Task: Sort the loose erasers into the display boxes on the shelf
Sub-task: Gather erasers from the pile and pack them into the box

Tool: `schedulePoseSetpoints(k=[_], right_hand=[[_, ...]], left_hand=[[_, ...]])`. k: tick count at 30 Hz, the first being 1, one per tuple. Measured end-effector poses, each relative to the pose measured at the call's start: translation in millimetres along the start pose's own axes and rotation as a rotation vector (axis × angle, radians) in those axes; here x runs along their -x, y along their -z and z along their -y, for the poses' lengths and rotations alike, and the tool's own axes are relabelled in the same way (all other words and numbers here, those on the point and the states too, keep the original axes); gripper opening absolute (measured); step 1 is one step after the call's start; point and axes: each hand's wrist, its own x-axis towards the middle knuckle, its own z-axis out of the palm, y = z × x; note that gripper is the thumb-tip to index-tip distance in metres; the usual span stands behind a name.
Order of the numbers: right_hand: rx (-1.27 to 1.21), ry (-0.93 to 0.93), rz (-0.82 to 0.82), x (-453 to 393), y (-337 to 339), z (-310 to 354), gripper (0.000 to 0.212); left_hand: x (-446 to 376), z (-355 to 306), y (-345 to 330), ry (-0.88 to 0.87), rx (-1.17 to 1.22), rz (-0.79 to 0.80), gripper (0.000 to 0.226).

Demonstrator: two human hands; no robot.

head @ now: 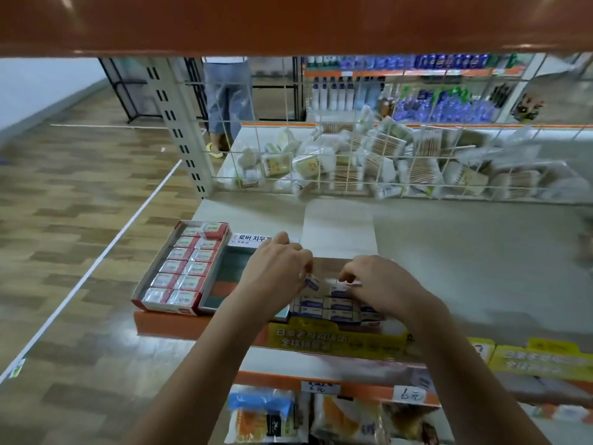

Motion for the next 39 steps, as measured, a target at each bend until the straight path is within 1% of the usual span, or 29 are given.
schedulePoseSetpoints(k=[6, 11, 15, 23, 27, 32, 34, 36, 39], right_hand=[[-0.033, -0.033, 0.002, 1, 0, 3, 0.024], [-0.046, -0.066, -0.012, 1, -1, 6, 0.021], [-0.050, -0.068, -0.031, 0, -3, 9, 0.019], [-0.066, -0.092, -0.039, -3, -8, 13, 0.015], [-0.075, -0.105, -0.052, -3, -8, 15, 0.013], [-0.083, -0.124, -0.047, -3, -8, 19, 0.013], [-0.072, -0.132, -0.059, -3, -6, 21, 0.013], [-0.057, -0.136, -0.113, -1, 0, 22, 0.017], [0.010, -0.139, -0.243, 5, 14, 17, 0.026]], left_hand=[[-12, -7, -3, -0.062, -0.088, 0.090, 0.024], [-14, -8, -8, -0.088, -0.114, 0.089, 0.020], [-13, -3, -7, -0.095, -0.143, 0.134, 0.016], [-15, -2, -1, -0.155, -0.140, 0.207, 0.020], [-18, -5, 0, -0.174, -0.178, 0.199, 0.023], [-20, -11, 0, -0.203, -0.264, 0.232, 0.023], [-21, -13, 2, -0.189, -0.294, 0.216, 0.018], [-25, -13, 8, -0.177, -0.280, 0.157, 0.017], [-38, -13, 16, -0.194, -0.215, 0.064, 0.027]])
